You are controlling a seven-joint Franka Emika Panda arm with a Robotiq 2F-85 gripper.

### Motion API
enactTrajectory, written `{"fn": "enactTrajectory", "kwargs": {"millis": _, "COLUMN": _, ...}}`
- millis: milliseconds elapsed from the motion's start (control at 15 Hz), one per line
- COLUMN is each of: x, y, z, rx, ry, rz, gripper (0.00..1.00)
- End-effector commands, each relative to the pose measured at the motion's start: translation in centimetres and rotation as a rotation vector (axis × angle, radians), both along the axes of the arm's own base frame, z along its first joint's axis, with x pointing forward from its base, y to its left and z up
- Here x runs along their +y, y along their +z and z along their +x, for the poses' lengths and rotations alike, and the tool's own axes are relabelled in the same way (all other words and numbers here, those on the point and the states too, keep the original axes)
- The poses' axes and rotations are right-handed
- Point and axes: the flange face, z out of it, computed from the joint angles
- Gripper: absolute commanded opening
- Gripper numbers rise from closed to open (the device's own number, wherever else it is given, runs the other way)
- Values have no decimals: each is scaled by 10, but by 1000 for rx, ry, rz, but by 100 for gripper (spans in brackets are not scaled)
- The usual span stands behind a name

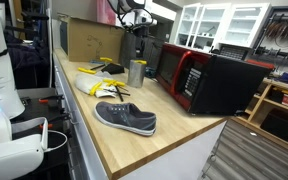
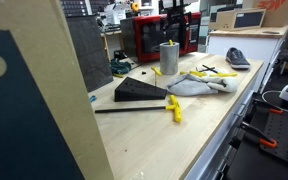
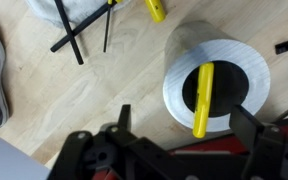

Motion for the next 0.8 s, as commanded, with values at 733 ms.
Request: {"fn": "enactTrajectory", "kwargs": {"millis": 733, "x": 2, "y": -15, "z": -6, "rx": -56, "ry": -49, "rz": -18, "gripper": 100}}
